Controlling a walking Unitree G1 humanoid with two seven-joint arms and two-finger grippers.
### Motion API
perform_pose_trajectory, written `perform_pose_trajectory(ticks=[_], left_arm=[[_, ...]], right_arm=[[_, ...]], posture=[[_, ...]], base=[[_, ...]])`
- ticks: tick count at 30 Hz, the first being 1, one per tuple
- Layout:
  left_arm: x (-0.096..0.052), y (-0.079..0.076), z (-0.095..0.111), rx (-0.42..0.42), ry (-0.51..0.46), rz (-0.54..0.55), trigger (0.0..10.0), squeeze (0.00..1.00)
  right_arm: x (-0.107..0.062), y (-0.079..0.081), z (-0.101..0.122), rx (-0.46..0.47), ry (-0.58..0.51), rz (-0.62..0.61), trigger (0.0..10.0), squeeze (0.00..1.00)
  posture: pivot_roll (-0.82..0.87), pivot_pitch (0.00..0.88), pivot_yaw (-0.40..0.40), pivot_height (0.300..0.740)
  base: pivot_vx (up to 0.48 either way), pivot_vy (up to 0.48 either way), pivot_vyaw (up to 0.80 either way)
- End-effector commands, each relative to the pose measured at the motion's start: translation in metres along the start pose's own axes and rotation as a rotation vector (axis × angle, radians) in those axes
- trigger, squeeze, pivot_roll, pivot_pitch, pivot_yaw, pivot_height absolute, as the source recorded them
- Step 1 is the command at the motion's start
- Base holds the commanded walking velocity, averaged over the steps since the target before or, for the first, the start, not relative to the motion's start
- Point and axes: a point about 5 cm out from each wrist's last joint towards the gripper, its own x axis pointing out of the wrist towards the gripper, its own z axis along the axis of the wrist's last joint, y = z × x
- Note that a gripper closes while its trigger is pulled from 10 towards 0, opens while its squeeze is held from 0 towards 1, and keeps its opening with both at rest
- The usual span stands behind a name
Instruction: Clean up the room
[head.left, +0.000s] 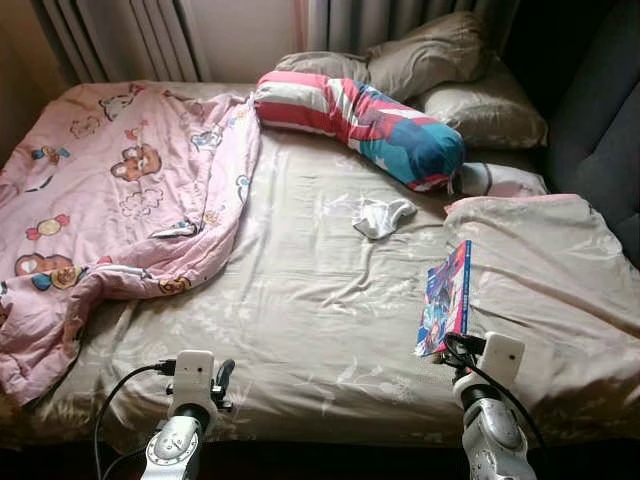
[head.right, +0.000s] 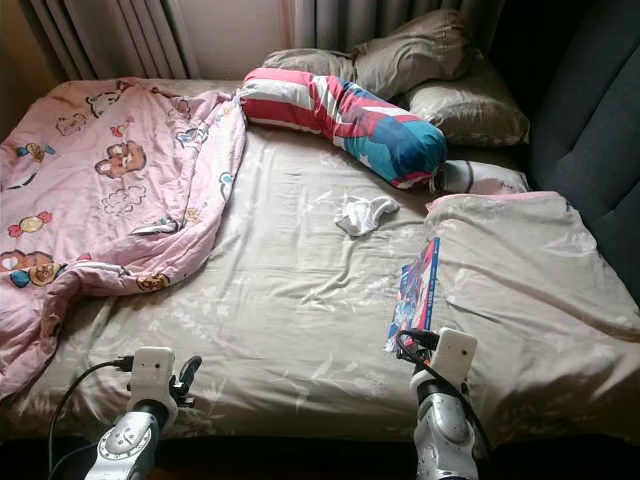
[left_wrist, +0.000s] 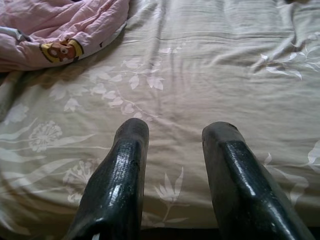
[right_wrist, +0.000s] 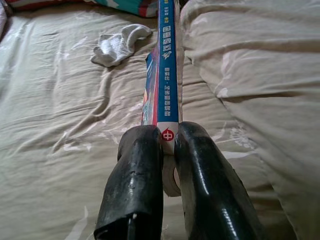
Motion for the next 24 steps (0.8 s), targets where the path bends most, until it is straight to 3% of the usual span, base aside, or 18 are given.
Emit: perform_pose_trajectory(ticks=[1, 24], left_arm=[[-0.0021, 0.0007, -0.0037, -0.003, 0.017, 0.000, 10.0, 0.00], [-0.0029, 0.0023, -0.0043, -0.012, 0.016, 0.003, 10.0, 0.00]], right_arm=[[0.0021, 0.0019, 0.0042, -0.012, -0.020, 0.009, 10.0, 0.00], [0.0023, 0.0040, 0.0039, -0.027, -0.019, 0.021, 10.0, 0.00]], posture=[[-0.06, 0.139, -0.014, 0.740], [-0.05, 0.133, -0.017, 0.740]], base=[[0.000, 0.000, 0.00], [0.000, 0.000, 0.00]])
